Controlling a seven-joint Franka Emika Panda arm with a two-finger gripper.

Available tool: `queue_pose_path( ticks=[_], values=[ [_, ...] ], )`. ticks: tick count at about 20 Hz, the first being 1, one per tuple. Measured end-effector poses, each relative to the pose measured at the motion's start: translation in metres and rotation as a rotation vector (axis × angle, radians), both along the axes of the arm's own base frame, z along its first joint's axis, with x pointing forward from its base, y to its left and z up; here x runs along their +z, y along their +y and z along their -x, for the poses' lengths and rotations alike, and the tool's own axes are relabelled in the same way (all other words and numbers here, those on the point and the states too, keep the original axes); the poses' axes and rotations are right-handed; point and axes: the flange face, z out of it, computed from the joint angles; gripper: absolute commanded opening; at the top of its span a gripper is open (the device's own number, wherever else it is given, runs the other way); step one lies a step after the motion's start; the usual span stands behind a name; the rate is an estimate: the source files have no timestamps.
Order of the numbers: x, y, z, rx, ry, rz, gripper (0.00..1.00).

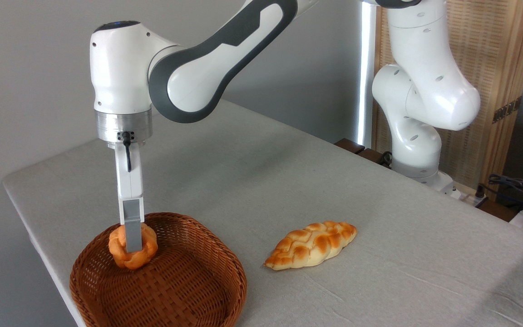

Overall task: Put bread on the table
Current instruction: 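Close the gripper fingers around the orange bun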

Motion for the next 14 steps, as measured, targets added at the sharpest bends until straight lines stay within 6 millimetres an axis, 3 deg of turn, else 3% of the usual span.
queue_pose_path(
  ticks=[13, 14],
  values=[
    [0.017, 0.006, -0.001, 0.009, -0.03, 0.004, 0.23],
    [0.017, 0.006, -0.001, 0.009, -0.03, 0.004, 0.12]
  ],
)
